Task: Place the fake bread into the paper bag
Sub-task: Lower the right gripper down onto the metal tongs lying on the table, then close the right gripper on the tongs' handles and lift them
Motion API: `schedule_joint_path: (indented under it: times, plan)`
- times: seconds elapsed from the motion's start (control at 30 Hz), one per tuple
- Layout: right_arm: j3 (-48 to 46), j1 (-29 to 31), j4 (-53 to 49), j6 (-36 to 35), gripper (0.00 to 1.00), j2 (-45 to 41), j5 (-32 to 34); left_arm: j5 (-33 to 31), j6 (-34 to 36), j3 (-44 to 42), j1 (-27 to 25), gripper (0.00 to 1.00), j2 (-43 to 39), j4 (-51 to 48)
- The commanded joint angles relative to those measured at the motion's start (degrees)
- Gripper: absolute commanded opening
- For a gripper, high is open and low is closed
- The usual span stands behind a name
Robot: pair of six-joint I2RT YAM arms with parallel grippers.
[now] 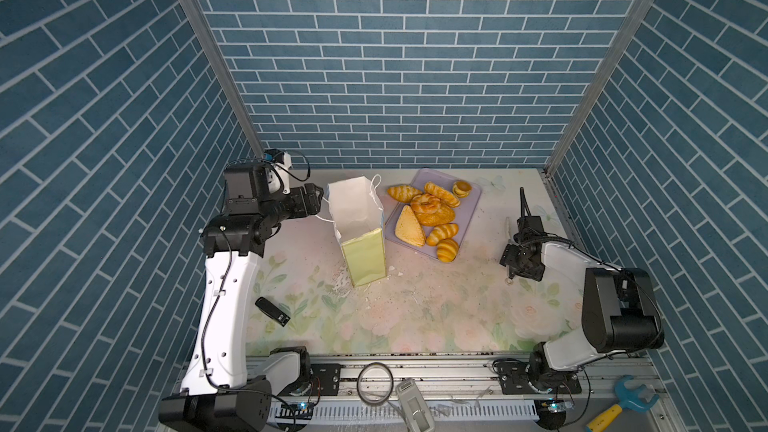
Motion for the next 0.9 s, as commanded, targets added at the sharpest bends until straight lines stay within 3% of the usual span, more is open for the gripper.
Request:
schedule_joint_path:
  times: [0.0,0.23,0.53,0.87]
  plan:
    - [2.0,-0.3,1.0,2.6,0.78,1.7,1.4,-0.4,1.3,2.2,0.2,0.85,0.7,0.5]
    - [2.2,-0.2,3.8,0.8,0.74,3.2,1.6,-0.3,0.5,2.7,0.2,0.85,1.4,0.5]
    - [5.4,-0.2,3.0,-3.9,0.55,6.4,-1.5,-0.3,0.2,4.1,0.2,0.85,2.0,0.6]
    - [12.3,1.6,-1.9,-12.3,0.48,10.3,-9.1,-1.8,-0.7,3.3,0.2,0.85,1.5,2.0]
